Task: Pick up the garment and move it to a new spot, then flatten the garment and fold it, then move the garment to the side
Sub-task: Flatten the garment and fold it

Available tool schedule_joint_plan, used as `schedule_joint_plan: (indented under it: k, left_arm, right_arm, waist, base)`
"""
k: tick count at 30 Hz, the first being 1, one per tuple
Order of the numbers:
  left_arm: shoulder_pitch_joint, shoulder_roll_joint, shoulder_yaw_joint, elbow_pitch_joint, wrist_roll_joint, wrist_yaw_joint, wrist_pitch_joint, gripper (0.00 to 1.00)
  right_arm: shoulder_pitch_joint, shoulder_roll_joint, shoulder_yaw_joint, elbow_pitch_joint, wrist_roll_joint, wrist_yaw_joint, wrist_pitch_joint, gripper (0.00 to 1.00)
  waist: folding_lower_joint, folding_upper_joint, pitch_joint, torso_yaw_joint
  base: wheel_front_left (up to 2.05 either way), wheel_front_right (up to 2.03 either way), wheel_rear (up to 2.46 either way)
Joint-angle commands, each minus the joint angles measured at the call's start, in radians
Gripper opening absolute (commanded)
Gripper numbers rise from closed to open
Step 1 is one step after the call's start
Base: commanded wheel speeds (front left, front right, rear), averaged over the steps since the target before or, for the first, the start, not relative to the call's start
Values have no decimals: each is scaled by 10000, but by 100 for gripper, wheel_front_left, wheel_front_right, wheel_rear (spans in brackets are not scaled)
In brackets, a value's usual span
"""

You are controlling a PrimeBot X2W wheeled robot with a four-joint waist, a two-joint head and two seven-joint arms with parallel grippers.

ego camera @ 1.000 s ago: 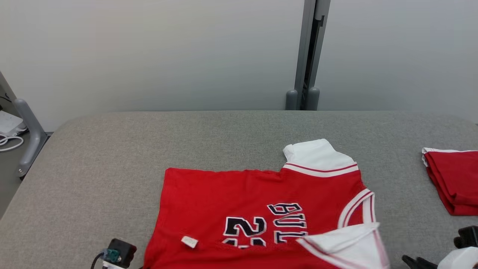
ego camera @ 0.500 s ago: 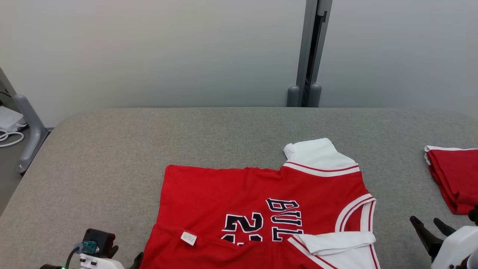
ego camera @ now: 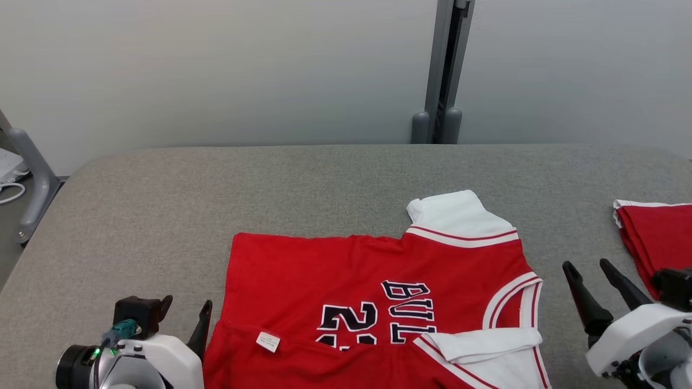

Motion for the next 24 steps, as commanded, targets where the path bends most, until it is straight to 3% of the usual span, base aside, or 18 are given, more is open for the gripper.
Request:
schedule_joint_plan:
  k: [1, 4, 14, 18, 24]
  left_arm:
    - [-163, -61, 22, 82, 63, 47, -81, 100]
    - [-595, -632, -87, 1002, 433, 124, -581, 100]
    - [-2144, -1578, -238, 3509, 900, -71, -878, 100]
    - [-2868, -1773, -188, 4529, 840, -516, -912, 100]
    - [-3949, -1700, -114, 6011, 615, -1588, -509, 100]
  right_arm:
    - [58, 57, -28, -50, -41, 1, -88, 100]
    - [16, 531, 59, -383, -99, 1, -146, 100]
    - [-235, 1048, 535, -1004, -314, 1, 112, 100]
    - [-356, 1173, 614, -1243, -363, 1, 128, 100]
    - [-641, 1343, 768, -1288, -500, 1, -24, 100]
  waist:
    - [0, 0, 67, -57]
    - [0, 0, 306, -283]
    - [0, 0, 1225, -1083]
    - [0, 0, 1676, -1415]
    - [0, 0, 2171, -1820]
  base:
    - [0, 0, 0]
    - [0, 0, 0]
    - [0, 0, 0]
    - [0, 0, 0]
    - [0, 0, 0]
